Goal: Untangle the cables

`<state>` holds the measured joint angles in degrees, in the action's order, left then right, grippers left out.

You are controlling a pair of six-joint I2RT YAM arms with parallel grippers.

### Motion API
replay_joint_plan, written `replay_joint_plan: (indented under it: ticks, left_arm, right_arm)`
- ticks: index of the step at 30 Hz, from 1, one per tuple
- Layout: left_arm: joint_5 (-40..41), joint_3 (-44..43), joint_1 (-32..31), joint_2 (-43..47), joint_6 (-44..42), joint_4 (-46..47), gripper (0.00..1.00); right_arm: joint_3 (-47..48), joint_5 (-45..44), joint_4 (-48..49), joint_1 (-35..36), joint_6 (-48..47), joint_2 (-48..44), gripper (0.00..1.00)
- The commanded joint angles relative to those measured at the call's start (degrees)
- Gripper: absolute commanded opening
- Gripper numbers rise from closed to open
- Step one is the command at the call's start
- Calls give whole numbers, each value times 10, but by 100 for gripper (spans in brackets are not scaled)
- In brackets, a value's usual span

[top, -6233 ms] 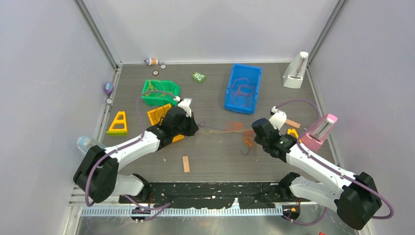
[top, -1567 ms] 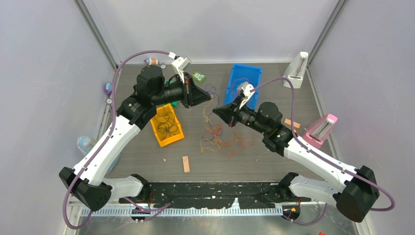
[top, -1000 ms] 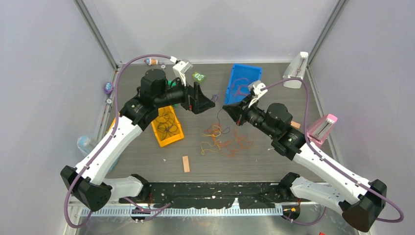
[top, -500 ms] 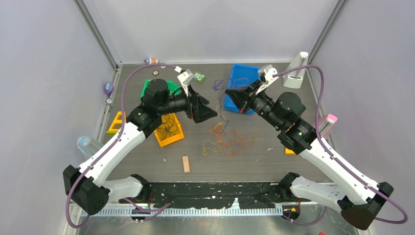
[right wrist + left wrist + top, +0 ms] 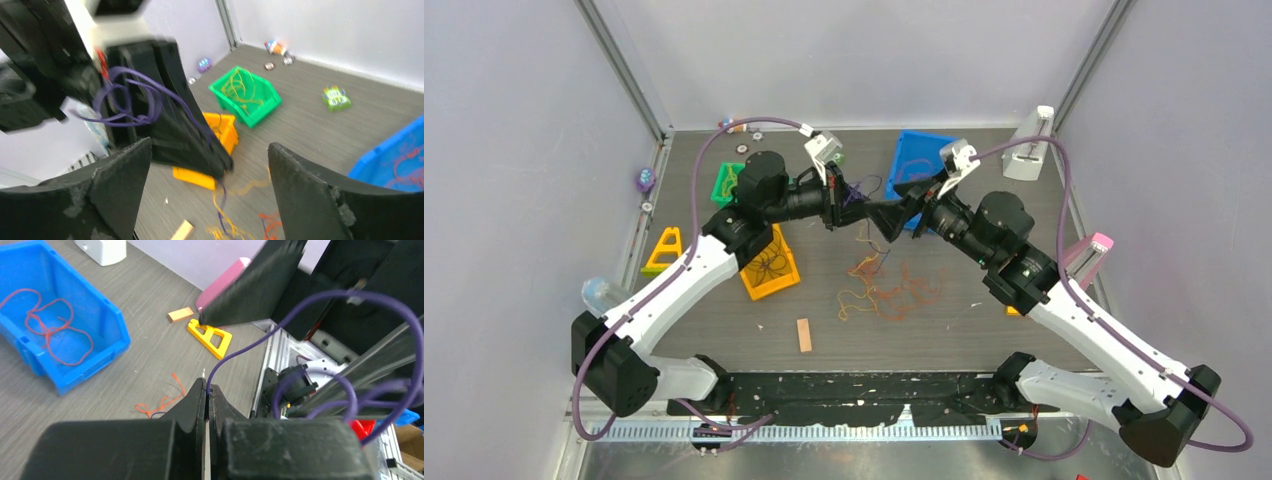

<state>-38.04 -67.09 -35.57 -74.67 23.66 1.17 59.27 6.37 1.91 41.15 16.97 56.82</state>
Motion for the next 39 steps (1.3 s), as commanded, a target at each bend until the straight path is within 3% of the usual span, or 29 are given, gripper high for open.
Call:
replay_joint_plan:
  ticks: [1,10,17,21,23,26,28,30,35,39]
  left_arm:
    - [47,-38,16,21,4,-1,0]
    - [71,-64,22,11,15,-38,0]
    - [74,-81,22,7,23,-52,0]
    - [84,-87,23,12,24,-58,0]
    - [88,-94,25,13,27,-60,0]
    - [90,-108,38,16,39,-63,0]
    - [91,-124,65,18,45,-70,0]
    - [93,-148,107,21,51,-88,0]
    - [110,-218,233,30,84,-136,0]
    - [102,-258,293,33,104,-145,0]
  right_arm:
    - [-95,-51,23,2,43,-48,92]
    - [-301,-22,178,20,147,-62,87]
    - [-301,-28,305,55,139,32,86]
    - [-268,-28,354,75,128,109,79]
    - [-251,-40,359,83,130,143,66]
    - [-253,-60,372,85,139,165,30]
    - [-263,-104,351,85,148,154,12]
    - [-277,-162,288,85,166,128,6]
    - [-353,-314,83,60,240,34,5]
    - [-418,-311,-29,-36,294,-59,5]
